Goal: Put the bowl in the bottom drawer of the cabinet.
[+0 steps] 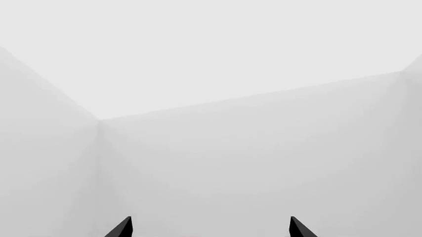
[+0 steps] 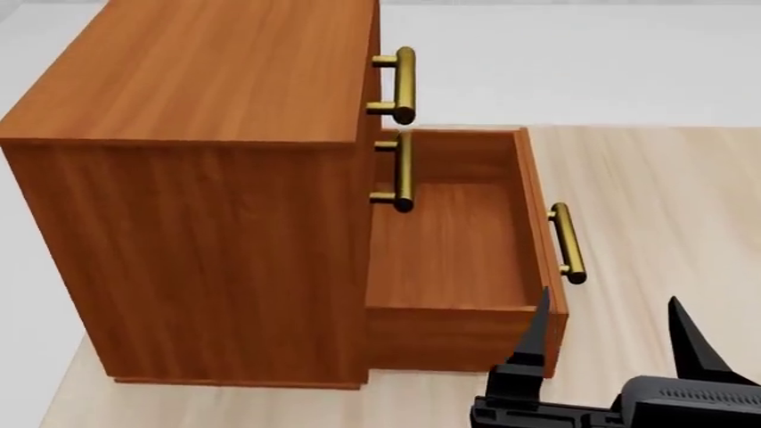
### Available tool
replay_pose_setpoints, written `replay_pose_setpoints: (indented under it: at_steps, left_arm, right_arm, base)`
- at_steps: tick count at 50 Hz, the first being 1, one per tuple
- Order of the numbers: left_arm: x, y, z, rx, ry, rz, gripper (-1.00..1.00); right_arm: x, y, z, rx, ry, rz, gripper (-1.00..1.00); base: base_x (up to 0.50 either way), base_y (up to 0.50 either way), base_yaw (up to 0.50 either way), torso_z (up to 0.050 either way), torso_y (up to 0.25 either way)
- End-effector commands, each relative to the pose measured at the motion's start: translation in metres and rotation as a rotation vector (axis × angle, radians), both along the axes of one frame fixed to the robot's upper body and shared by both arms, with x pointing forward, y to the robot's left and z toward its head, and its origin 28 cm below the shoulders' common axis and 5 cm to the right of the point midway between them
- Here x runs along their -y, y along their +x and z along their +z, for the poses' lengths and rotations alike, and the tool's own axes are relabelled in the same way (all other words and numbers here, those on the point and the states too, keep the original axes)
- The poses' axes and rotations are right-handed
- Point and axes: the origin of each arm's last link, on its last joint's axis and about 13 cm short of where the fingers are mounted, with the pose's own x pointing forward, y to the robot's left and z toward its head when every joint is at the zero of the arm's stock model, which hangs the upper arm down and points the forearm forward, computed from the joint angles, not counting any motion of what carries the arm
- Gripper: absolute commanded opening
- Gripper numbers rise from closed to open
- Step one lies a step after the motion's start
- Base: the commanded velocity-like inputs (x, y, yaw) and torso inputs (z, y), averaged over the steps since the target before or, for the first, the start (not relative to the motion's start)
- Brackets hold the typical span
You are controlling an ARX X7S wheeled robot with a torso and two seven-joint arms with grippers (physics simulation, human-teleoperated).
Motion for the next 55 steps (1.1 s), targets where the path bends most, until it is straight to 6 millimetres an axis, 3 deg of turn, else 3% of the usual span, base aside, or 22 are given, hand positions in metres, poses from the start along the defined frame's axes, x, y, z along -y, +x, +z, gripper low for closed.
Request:
replay_pose_setpoints:
  at_steps: [1, 17, 41, 55]
  left_arm:
    - [-0.0001, 0.0006, -0.0006, 0.000, -0.001, 0.000, 1.00]
    - [0.0010, 0.0010, 0.0011, 0.004, -0.002, 0.001, 1.00]
    - [0.0012, -0.0002, 0.0000, 0.007, 0.008, 0.001, 1.00]
    - [0.0015, -0.0001, -0.0003, 0.007, 0.004, -0.008, 1.00]
  right_arm:
    - [0.0006, -0.0006, 0.0000, 0.000, 0.002, -0.001, 1.00]
    - [0.0015, -0.0010, -0.0006, 0.007, 0.009, -0.009, 1.00]
    - [0.0013, -0.0041, 0.0004, 0.014, 0.009, -0.007, 1.00]
    - [0.0020, -0.0046, 0.0000, 0.015, 0.010, -0.008, 1.00]
  base:
    - [0.41, 0.00, 0.00, 0.000, 0.000]
    - [0.42, 0.00, 0.00, 0.000, 0.001]
    - [0.00, 0.00, 0.00, 0.000, 0.000]
    - [0.00, 0.00, 0.00, 0.000, -0.143]
